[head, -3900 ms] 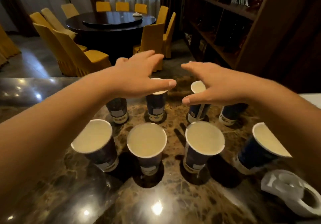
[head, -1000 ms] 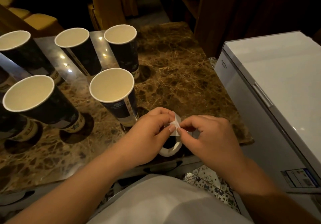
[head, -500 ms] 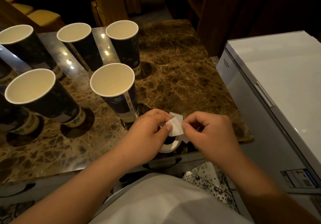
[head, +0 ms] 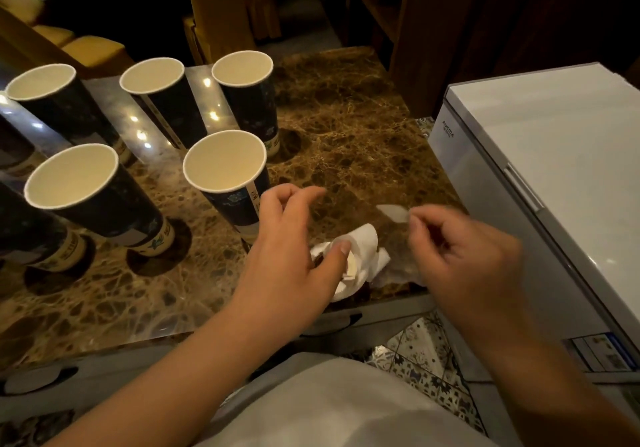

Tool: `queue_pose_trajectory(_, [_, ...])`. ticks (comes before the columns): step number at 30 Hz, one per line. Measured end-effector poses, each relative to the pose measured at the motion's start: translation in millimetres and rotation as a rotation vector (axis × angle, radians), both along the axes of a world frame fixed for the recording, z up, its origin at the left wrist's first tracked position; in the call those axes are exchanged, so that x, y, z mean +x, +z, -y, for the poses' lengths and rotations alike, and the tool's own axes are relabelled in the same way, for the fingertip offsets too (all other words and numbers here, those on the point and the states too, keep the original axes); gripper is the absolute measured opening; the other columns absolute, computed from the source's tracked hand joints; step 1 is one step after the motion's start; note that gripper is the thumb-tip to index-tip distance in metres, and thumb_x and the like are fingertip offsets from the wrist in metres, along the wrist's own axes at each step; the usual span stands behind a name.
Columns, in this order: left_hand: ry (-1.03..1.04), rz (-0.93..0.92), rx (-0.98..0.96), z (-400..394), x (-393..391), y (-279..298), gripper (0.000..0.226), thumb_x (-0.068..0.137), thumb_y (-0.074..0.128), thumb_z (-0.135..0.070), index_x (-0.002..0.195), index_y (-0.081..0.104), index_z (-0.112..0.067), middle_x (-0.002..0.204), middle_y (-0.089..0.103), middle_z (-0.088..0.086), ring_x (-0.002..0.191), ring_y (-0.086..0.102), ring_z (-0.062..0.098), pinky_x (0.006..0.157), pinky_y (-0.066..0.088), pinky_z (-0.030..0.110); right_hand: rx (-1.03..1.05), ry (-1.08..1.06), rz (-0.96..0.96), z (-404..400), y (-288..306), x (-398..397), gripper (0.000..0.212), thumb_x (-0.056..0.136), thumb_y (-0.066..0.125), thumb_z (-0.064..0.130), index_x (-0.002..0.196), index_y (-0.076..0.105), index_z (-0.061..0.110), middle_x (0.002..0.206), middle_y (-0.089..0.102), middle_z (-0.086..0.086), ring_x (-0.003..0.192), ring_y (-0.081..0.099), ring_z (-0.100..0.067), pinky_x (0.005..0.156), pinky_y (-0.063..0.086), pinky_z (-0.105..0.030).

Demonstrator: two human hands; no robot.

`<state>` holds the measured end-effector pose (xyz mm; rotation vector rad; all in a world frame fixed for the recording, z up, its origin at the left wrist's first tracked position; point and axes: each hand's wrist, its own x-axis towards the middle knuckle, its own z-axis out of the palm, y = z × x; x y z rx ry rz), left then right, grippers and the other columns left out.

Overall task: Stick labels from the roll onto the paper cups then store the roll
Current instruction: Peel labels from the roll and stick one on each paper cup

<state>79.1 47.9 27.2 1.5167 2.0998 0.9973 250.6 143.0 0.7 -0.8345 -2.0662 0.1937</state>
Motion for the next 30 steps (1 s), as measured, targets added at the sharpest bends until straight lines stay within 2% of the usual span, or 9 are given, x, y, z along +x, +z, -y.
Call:
queue_pose_trajectory(2, [0.025,0.236,-0.016,-0.1,1.7,9.3,0.028,0.087,0.058,-0.042,0.11,0.062,-0.026,0.102,0.059,-0.011,0.076,0.054,0.002,0.067,0.047,0.023,0.165,0.045,0.045,7.1,-5.0,-3.3,0.015,0.093,0.064,0.015,0.089,0.076,0.006,0.07,0.073,-0.005,0.057,0.066,-0.018,0.049,0.053,-0.035])
queue_pose_trajectory(5, [0.033,0.885,-0.266,-2.7,1.2,23.8,0.032,0.093,0.056,-0.039,0.083,0.067,-0.011,0.07,0.056,0.0,0.053,0.041,0.01,0.05,0.029,0.023,0.269,0.118,0.019,17.4,-7.3,-7.6,0.013,0.088,0.069,0.011,0.086,0.077,0.002,0.079,0.075,-0.009,0.069,0.071,-0.022,0.059,0.055,-0.037])
queue_pose_trajectory(9, [0.036,1.069,-0.328,-2.1,2.7,25.0,0.024,0.093,0.058,-0.019,0.071,0.06,-0.011,0.059,0.047,0.001,0.049,0.031,0.01,0.049,0.017,0.026,0.345,0.191,0.023,22.2,-5.3,-7.7,0.01,0.084,0.073,0.008,0.088,0.077,0.001,0.081,0.075,-0.011,0.074,0.072,-0.024,0.057,0.055,-0.039])
queue_pose_trajectory(11, [0.025,1.015,-0.282,0.2,2.0,25.6,0.021,0.093,0.058,-0.013,0.073,0.063,-0.011,0.057,0.048,0.0,0.048,0.034,0.009,0.048,0.023,0.025,0.298,0.219,0.019,19.9,-6.2,-5.5,0.015,0.085,0.072,0.013,0.092,0.076,0.001,0.085,0.075,-0.011,0.077,0.072,-0.023,0.06,0.055,-0.039])
queue_pose_trajectory(15, [-0.092,0.502,-0.154,10.6,-4.8,29.2,0.016,0.09,0.06,-0.024,0.076,0.067,-0.022,0.058,0.059,-0.013,0.05,0.048,0.0,0.05,0.04,0.016,-0.181,0.253,-0.173,22.4,5.4,-1.7,0.039,0.085,0.064,0.032,0.118,0.061,0.011,0.103,0.07,0.003,0.094,0.068,-0.01,0.079,0.056,-0.025])
queue_pose_trajectory(19, [-0.213,0.238,-0.099,20.6,-12.1,42.4,0.01,0.083,0.057,-0.038,0.079,0.064,-0.032,0.072,0.064,-0.013,0.061,0.056,0.005,0.054,0.047,0.019,-0.656,0.4,-0.235,20.6,32.4,-12.5,0.026,0.077,0.067,0.037,0.1,0.07,0.028,0.084,0.073,0.012,0.081,0.07,-0.011,0.068,0.059,-0.028])
queue_pose_trajectory(23, [-0.185,0.141,-0.071,34.2,-21.9,55.3,0.008,0.083,0.06,-0.037,0.078,0.065,-0.032,0.072,0.064,-0.011,0.062,0.058,0.006,0.053,0.046,0.018,-0.644,0.515,-0.17,21.0,46.7,-28.4,0.006,0.075,0.074,0.03,0.08,0.073,0.027,0.073,0.072,0.01,0.064,0.068,-0.012,0.055,0.057,-0.027])
queue_pose_trajectory(26, [-0.14,0.102,-0.043,46.7,-31.0,62.8,0.006,0.084,0.066,-0.032,0.078,0.064,-0.033,0.068,0.062,-0.013,0.058,0.055,0.004,0.052,0.04,0.012,-0.596,0.602,-0.154,23.8,59.0,-43.0,0.006,0.074,0.072,0.031,0.08,0.073,0.029,0.075,0.071,0.013,0.066,0.068,-0.008,0.057,0.052,-0.016])
queue_pose_trajectory(30, [-0.067,0.07,-0.001,65.1,-47.9,70.5,0.005,0.083,0.07,-0.03,0.08,0.067,-0.031,0.068,0.064,-0.012,0.059,0.058,0.005,0.053,0.041,0.011,-0.495,0.645,-0.118,33.0,72.5,-65.8,0.01,0.076,0.068,0.032,0.078,0.074,0.024,0.071,0.07,0.014,0.063,0.067,-0.006,0.055,0.051,-0.016])
